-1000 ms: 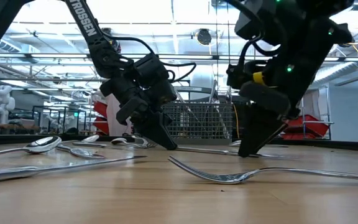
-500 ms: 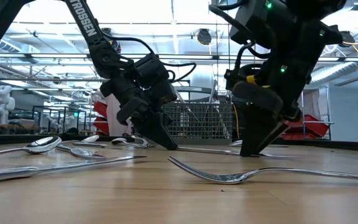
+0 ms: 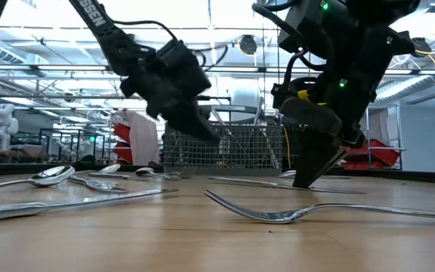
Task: Sort silverware
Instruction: Put the silver table knife into the silverware organizer
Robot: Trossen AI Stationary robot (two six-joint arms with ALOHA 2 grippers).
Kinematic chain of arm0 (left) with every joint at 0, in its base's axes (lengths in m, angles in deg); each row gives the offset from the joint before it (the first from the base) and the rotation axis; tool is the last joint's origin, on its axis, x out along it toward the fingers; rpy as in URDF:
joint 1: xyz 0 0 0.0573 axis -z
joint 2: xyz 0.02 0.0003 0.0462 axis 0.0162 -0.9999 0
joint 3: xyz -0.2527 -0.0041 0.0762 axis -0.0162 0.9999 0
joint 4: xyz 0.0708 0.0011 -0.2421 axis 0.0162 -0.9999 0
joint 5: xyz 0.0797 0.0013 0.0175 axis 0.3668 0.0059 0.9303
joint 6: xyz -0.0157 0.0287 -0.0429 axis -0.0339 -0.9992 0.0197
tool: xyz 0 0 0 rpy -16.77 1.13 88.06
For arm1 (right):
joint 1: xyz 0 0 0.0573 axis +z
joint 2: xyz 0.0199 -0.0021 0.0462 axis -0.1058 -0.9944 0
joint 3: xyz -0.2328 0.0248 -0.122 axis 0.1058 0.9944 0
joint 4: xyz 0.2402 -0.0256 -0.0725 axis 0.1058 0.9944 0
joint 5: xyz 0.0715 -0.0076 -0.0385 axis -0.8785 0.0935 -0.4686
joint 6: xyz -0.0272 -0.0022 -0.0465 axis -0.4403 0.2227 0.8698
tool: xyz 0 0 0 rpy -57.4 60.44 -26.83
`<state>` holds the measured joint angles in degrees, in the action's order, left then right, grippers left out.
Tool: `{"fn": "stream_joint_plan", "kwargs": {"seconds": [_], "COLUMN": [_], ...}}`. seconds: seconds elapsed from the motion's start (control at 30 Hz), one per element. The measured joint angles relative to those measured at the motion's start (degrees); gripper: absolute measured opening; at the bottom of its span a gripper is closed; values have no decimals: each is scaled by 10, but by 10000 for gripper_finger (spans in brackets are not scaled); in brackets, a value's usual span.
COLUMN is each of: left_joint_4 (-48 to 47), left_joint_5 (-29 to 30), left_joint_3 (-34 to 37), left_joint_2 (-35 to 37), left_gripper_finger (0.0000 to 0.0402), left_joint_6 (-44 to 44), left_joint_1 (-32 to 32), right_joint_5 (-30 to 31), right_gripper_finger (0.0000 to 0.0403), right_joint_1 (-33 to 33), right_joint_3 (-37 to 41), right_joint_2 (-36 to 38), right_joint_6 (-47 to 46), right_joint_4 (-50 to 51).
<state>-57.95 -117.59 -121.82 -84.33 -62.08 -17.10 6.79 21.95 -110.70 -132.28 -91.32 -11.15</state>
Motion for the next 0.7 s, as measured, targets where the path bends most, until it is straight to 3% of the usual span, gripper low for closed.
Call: {"fn": "stream_joint_plan", "kwargs": {"seconds": [0.23, 0.7], "left_joint_4": [-23, 13], "left_joint_5": [-39, -38], "left_joint_3": [1, 0], "left_joint_2": [-27, -50], "left_gripper_finger": [8, 8], "left_joint_6": [-5, -10], "left_joint_1": [0, 1], "right_joint_5": [0, 8], "right_gripper_finger": [1, 1], "right_joint_1": [0, 1], "right_joint_3": [0, 0], "right_joint_2": [0, 0], "right_joint_6": [7, 25], "right_joint_4": [0, -5]}}
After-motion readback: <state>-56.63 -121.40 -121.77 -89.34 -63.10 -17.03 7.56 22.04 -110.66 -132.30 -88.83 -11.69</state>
